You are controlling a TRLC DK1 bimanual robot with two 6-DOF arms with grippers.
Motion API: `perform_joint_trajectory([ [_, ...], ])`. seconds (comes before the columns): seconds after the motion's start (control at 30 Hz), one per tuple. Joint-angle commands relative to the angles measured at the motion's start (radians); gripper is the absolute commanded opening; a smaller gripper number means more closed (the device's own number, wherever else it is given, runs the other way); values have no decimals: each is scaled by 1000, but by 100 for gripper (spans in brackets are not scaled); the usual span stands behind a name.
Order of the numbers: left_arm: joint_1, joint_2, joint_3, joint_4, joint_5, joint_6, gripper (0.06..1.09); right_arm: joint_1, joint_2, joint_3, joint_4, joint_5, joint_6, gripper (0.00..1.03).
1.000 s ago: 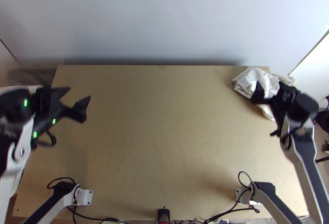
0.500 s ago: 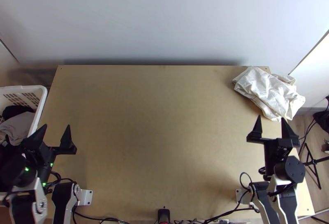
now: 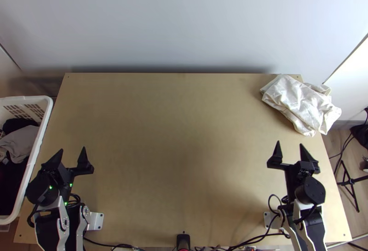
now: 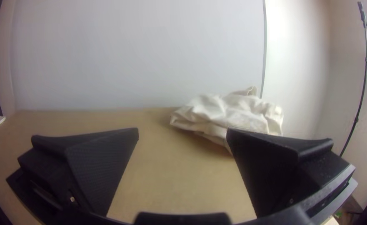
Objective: Fold the t-shirt
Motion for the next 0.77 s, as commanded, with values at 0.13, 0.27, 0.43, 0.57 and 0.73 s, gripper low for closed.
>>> perform_joint_trajectory([
  [0.13, 13, -25, -30, -84, 1, 3, 104, 24, -12, -13, -67, 5, 128, 98],
  [0.27, 13, -24, -30, -84, 1, 3, 104, 22, -12, -13, -67, 5, 128, 98],
  [0.43, 13, -24, -30, -84, 1, 3, 104, 24, -12, -13, -67, 5, 128, 98],
  [0.57, 13, -24, -30, -84, -1, 3, 104, 24, -12, -13, -67, 5, 128, 98],
  [0.73, 13, -25, -30, -84, 1, 3, 104, 24, -12, -13, -67, 5, 128, 98],
])
